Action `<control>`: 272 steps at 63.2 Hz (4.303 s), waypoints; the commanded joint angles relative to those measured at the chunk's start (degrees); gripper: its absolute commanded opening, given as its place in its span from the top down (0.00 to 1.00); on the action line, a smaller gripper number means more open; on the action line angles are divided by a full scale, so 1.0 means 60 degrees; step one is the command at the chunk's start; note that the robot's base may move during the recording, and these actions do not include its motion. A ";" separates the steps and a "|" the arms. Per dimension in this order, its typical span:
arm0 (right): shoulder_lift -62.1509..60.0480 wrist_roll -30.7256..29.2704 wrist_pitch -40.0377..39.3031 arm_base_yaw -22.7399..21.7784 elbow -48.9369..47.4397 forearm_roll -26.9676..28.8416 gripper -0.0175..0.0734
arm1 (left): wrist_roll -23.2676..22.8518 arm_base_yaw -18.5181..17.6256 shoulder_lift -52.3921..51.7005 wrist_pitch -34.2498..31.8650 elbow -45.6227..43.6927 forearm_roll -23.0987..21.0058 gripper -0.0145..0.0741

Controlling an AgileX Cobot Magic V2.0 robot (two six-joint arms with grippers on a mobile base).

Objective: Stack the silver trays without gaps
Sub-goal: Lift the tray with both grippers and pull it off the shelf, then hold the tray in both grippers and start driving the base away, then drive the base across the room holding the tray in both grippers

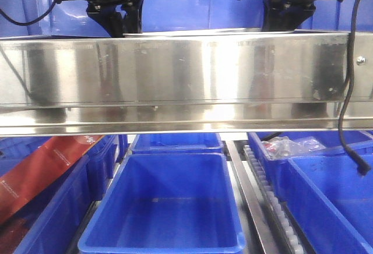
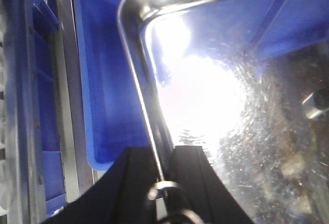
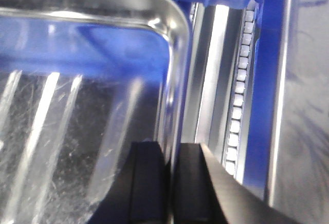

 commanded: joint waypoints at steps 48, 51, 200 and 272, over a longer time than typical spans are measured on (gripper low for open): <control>-0.2582 -0.0221 0.0732 0.0047 0.0003 -0.0064 0.90 | 0.0098 -0.0058 -0.2569 0.0048 -0.0046 -0.0064 0.82; -0.2695 -0.0221 0.0585 0.0047 0.0003 -0.0064 0.90 | 0.0098 -0.0058 -0.2698 -0.0189 -0.0046 -0.0022 0.82; -0.3044 -0.0221 -0.5710 0.0047 -0.0294 -0.0014 0.90 | 0.0098 -0.0058 -0.3071 -0.5800 -0.0067 0.2421 0.82; -0.3044 -0.0221 -0.5710 0.0047 -0.0294 -0.0014 0.90 | 0.0098 -0.0058 -0.3071 -0.5797 -0.0067 0.2438 0.82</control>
